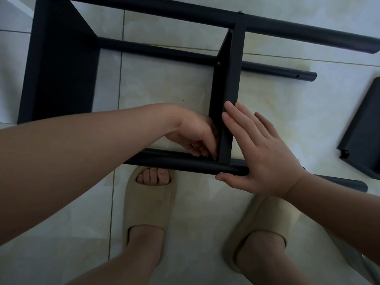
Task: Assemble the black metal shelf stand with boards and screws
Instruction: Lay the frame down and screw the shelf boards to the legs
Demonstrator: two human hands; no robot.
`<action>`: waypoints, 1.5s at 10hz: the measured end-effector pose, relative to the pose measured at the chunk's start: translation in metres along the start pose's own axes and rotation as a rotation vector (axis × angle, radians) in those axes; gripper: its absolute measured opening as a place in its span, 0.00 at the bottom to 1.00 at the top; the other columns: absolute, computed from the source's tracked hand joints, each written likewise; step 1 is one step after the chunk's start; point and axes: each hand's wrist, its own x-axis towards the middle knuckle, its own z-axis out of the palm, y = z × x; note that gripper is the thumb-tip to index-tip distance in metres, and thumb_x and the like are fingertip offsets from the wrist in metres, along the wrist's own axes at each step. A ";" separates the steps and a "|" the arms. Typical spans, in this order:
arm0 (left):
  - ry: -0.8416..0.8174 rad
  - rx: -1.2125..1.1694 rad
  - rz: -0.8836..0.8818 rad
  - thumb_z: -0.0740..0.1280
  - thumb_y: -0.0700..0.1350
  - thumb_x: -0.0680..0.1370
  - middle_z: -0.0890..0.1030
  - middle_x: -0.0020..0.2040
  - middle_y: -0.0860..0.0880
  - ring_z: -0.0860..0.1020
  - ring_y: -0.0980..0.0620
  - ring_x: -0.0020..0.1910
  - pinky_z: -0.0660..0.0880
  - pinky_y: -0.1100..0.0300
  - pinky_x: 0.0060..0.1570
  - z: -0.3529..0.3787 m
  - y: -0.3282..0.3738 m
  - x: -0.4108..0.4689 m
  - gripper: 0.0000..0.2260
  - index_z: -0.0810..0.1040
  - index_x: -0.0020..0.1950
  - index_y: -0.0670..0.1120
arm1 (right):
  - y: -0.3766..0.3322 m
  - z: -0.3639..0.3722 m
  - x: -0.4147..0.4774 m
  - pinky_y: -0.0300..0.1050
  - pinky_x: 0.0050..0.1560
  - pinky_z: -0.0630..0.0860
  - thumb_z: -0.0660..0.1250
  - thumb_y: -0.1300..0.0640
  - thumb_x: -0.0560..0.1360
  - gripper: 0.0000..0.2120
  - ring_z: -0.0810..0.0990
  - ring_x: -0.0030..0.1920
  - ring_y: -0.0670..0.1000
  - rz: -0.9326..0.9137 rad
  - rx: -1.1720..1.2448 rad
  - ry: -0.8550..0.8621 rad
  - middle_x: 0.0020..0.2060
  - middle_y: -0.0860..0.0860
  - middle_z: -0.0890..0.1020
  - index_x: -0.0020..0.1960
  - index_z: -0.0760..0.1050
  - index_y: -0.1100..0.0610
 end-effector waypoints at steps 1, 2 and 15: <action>-0.024 -0.029 -0.009 0.68 0.34 0.77 0.81 0.39 0.51 0.77 0.54 0.40 0.74 0.61 0.46 0.000 -0.002 -0.001 0.07 0.81 0.46 0.46 | 0.000 0.000 0.000 0.66 0.74 0.61 0.64 0.30 0.73 0.49 0.53 0.81 0.57 0.001 0.001 0.001 0.81 0.56 0.56 0.80 0.58 0.63; -0.037 -0.023 -0.045 0.68 0.37 0.77 0.83 0.43 0.52 0.78 0.52 0.48 0.74 0.57 0.53 -0.002 -0.002 -0.002 0.06 0.81 0.49 0.47 | 0.000 0.000 0.000 0.66 0.74 0.61 0.64 0.31 0.73 0.49 0.53 0.81 0.56 -0.001 0.001 0.001 0.81 0.56 0.56 0.80 0.58 0.63; -0.013 0.067 -0.065 0.70 0.38 0.77 0.82 0.37 0.51 0.75 0.56 0.35 0.68 0.65 0.36 0.000 0.003 0.001 0.07 0.81 0.40 0.47 | 0.001 0.001 0.000 0.66 0.74 0.62 0.64 0.30 0.73 0.49 0.53 0.81 0.56 -0.006 0.009 0.012 0.81 0.56 0.56 0.80 0.57 0.62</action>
